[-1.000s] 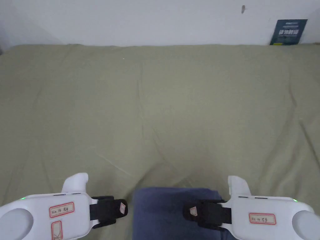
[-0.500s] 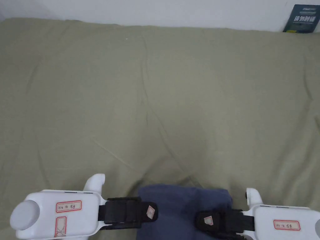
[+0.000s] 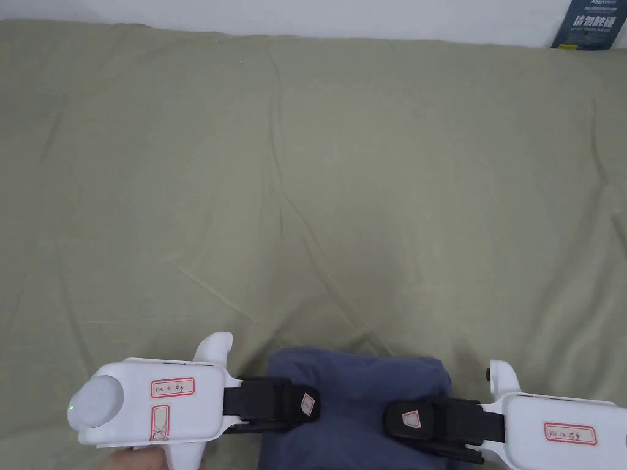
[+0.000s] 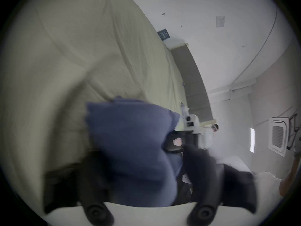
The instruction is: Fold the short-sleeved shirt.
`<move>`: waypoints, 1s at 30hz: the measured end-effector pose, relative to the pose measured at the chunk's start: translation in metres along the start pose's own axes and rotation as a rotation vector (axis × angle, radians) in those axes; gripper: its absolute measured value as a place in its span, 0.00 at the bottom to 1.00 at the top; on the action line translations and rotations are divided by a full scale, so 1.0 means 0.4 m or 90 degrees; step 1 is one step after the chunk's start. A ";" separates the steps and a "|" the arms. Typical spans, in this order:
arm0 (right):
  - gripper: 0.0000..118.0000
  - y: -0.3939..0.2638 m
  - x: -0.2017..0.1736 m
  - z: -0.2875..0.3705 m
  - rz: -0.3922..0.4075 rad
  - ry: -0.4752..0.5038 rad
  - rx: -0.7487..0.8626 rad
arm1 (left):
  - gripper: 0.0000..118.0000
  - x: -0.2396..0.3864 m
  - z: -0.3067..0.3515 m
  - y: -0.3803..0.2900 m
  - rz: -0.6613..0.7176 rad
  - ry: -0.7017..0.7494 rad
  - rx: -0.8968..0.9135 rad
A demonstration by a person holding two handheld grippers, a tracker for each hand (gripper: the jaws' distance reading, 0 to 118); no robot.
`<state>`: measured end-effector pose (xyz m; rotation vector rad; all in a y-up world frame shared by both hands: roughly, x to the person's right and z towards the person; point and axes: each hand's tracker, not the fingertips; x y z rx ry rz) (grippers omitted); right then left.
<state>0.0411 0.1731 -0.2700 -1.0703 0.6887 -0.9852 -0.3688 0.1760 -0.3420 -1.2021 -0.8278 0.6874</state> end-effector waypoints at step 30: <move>0.00 0.046 -0.207 0.089 0.108 -0.113 0.163 | 0.25 -0.275 0.831 0.235 0.128 0.268 0.155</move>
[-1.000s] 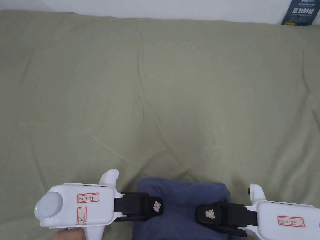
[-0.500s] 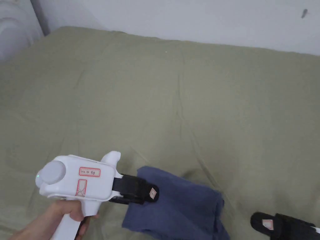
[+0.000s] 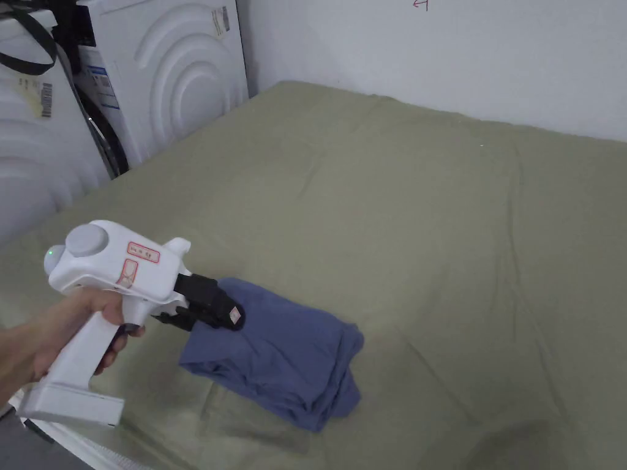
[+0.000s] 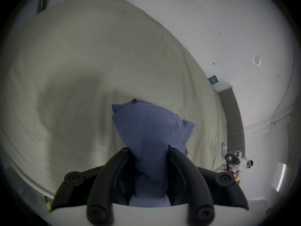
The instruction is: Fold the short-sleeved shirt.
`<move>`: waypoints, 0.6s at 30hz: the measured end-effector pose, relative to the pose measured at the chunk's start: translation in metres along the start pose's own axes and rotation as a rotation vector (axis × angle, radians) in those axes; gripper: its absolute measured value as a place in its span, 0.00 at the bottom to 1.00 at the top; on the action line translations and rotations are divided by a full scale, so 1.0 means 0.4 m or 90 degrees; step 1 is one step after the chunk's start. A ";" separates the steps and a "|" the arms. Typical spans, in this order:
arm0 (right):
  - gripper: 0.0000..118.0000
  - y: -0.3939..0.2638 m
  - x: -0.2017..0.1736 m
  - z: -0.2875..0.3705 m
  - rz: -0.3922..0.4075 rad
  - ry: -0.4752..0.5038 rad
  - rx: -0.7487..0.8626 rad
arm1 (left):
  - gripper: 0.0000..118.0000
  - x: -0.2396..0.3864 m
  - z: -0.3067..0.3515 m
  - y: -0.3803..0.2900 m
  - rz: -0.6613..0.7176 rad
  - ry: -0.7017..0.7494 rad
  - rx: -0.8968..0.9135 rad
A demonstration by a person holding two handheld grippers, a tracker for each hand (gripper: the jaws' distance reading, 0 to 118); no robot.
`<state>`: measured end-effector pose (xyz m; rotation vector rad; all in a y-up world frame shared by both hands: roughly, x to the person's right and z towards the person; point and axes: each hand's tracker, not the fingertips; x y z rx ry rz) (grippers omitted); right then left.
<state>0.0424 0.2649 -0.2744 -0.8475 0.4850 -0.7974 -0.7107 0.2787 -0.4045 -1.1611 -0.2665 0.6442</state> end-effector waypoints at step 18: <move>0.00 0.015 0.008 0.049 -0.009 -0.017 0.039 | 1.00 0.019 0.074 0.069 -0.072 0.070 0.041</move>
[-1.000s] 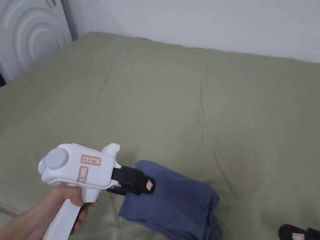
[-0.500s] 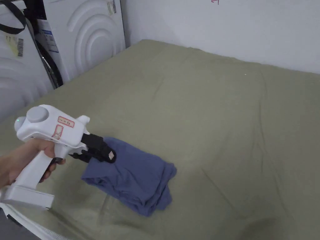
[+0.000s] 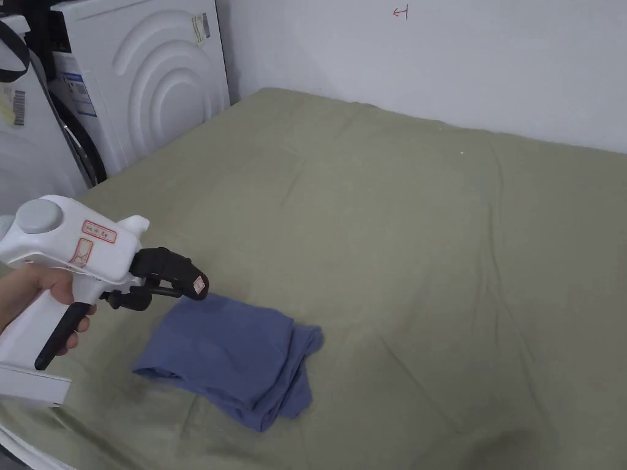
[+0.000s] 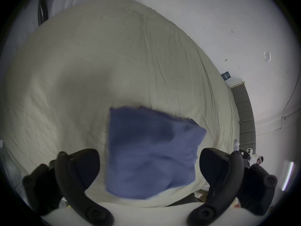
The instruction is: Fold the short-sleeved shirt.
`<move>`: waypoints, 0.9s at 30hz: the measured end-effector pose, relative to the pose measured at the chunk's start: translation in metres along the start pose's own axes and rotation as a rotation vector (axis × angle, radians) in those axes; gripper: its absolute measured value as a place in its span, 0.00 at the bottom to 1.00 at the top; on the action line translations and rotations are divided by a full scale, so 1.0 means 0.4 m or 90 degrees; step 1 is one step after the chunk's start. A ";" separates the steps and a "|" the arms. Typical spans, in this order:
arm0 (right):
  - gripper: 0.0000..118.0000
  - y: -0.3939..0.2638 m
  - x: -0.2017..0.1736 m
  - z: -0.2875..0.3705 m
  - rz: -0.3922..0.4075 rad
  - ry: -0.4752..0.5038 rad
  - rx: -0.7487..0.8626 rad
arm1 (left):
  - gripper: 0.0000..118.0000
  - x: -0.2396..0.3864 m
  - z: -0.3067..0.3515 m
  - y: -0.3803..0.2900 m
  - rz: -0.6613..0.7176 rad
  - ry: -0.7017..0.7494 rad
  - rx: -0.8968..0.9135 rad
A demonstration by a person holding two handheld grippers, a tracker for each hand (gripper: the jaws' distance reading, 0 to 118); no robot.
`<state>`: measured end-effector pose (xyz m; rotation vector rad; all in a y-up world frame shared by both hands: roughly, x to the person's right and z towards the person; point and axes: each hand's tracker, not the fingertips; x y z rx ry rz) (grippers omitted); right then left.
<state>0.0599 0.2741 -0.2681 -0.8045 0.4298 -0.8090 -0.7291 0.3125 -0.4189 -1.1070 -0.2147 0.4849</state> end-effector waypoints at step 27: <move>0.00 0.003 -0.366 0.236 0.473 -0.386 0.370 | 0.00 1.198 -0.014 -0.554 -0.373 0.091 0.522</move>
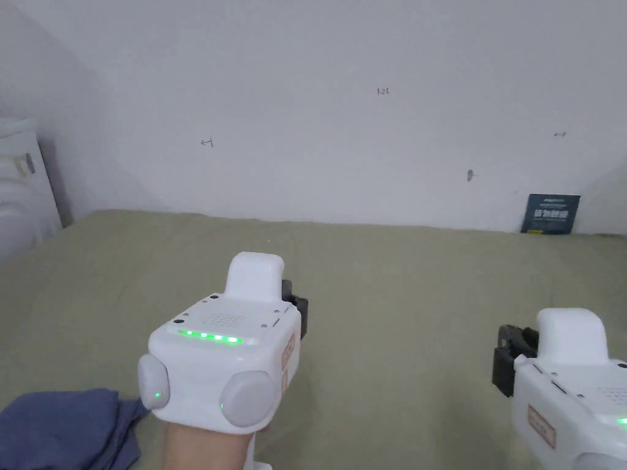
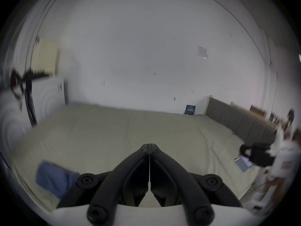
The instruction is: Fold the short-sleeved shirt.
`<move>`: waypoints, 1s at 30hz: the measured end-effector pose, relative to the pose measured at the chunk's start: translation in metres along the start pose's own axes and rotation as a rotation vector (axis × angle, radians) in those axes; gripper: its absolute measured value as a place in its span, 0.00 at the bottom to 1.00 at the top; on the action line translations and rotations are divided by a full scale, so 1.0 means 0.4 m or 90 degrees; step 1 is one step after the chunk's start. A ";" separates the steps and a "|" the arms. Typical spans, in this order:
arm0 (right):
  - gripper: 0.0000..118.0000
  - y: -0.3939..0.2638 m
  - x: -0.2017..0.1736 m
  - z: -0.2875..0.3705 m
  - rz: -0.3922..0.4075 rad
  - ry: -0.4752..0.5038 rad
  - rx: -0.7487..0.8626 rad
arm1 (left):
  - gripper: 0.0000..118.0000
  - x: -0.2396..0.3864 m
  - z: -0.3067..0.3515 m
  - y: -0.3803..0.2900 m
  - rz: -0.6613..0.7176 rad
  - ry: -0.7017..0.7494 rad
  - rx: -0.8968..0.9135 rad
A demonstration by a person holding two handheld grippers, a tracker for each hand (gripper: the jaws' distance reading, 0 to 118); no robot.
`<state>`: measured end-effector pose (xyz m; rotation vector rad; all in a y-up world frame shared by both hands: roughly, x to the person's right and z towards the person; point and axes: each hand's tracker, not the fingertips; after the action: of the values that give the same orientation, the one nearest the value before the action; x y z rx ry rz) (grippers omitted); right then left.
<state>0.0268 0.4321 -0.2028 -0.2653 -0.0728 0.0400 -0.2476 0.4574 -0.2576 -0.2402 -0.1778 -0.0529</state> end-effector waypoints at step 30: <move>1.00 0.053 -0.010 0.031 0.000 -0.046 0.081 | 1.00 -0.026 0.013 0.039 0.012 0.049 0.005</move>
<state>0.0213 0.4557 -0.1969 -0.1373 -0.1424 0.0540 -0.2574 0.4741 -0.2579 -0.2318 -0.0989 -0.0422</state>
